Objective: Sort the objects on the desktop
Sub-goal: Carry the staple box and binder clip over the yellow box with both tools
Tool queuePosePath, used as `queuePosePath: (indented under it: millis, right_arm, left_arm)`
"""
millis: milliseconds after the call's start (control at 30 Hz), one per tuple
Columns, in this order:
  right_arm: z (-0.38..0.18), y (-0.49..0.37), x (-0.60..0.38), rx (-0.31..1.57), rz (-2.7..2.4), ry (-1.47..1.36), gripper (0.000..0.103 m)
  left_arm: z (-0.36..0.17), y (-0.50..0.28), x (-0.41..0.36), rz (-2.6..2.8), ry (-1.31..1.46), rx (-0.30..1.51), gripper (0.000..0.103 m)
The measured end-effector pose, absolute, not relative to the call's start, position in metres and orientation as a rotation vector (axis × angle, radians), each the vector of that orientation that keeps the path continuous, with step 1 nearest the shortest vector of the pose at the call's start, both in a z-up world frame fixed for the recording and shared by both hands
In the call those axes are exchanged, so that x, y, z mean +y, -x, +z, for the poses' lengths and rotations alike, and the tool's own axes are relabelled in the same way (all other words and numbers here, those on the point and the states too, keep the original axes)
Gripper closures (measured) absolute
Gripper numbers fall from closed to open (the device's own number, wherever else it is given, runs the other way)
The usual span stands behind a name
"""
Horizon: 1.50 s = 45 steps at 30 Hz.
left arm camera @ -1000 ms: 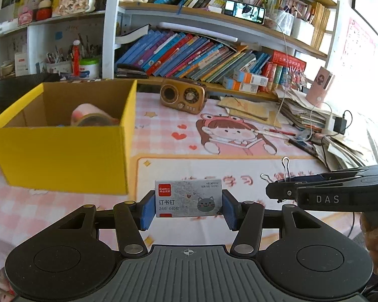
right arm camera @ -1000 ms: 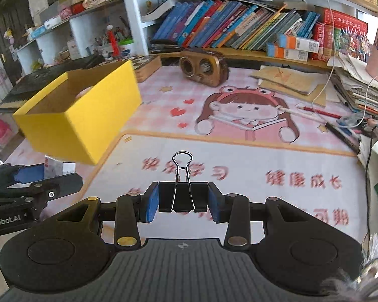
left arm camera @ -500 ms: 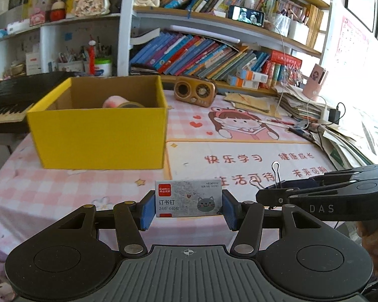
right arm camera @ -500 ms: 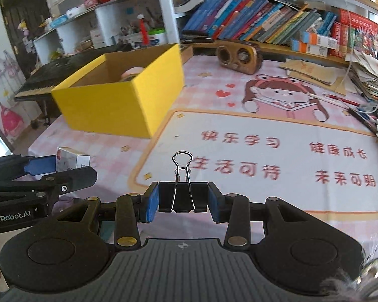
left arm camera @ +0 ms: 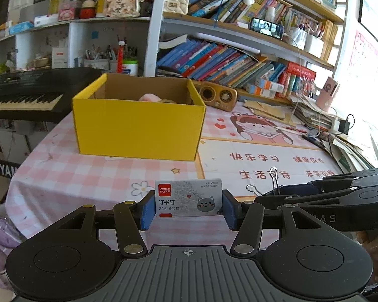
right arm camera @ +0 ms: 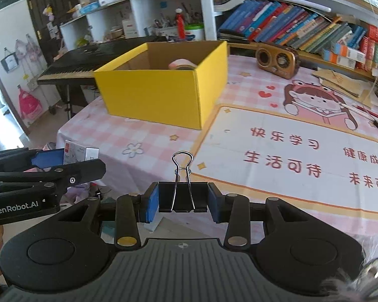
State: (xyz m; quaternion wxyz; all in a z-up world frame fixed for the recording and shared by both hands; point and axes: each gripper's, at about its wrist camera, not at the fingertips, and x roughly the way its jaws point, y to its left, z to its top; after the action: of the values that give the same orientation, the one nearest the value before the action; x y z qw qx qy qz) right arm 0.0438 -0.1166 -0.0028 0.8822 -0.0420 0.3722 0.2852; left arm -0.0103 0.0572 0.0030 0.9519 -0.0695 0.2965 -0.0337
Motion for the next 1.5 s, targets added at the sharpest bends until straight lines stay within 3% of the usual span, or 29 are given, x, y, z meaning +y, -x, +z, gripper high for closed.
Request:
queuePosePath:
  millis: [867,1500]
  right_arm:
    - [0.004,-0.048,-0.068,0.787,0.680,0.120,0.066]
    - [0.054,-0.140,-0.047,0.650,0.721,0.070,0.066]
  left_arm:
    - [0.002,0.015,0.102,-0.004,0.191,0.597,0.049]
    - [0.043,-0.069,0.117,-0.003,0.155,0.485,0.049]
